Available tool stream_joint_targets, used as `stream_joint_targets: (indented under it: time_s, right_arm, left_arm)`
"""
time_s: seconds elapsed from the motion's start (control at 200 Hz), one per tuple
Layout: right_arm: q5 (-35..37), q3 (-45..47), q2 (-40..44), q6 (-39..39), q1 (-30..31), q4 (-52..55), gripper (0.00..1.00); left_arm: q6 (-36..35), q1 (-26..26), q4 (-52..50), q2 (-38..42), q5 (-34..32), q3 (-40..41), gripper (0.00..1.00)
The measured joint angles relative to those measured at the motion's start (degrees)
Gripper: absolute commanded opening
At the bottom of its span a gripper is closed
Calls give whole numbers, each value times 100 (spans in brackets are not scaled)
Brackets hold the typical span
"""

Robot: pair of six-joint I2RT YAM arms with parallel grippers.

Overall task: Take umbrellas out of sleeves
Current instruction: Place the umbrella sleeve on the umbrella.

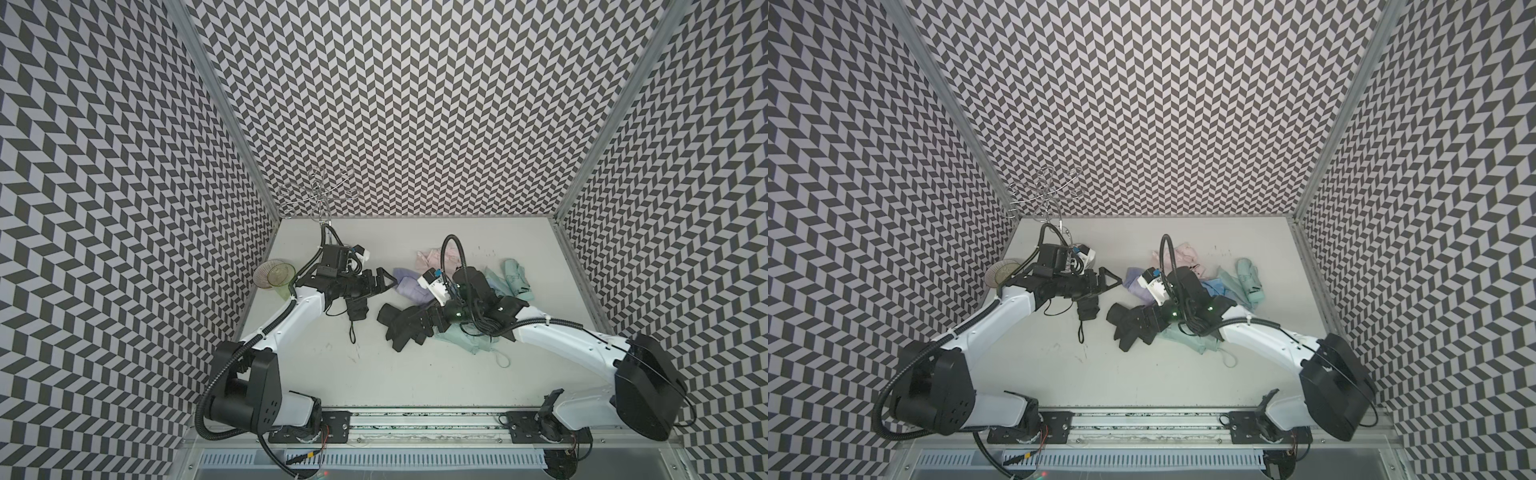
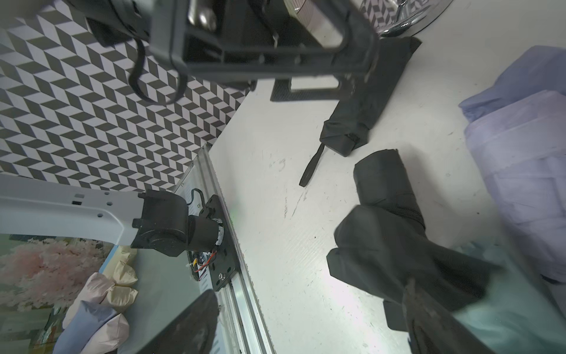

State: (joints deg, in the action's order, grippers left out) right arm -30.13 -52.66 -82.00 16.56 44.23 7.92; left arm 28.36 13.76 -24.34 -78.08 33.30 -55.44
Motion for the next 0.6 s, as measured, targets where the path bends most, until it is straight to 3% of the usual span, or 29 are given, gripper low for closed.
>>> stream_joint_targets:
  time_s: [0.19,0.351,0.601]
  right_arm:
    - [573,-664,-461,-13,260,92,95]
    - [1200,-1530,-1003,-118,323,236,100]
    - [1370,-3099,-2594,-140,468,407,99]
  left_arm:
    - [-46,-481,-192,815,-723,-55,99]
    - [50,-481,-487,1156,-1331,-35,100]
    - [1191,-306,-1045,2848,-2704,586,100]
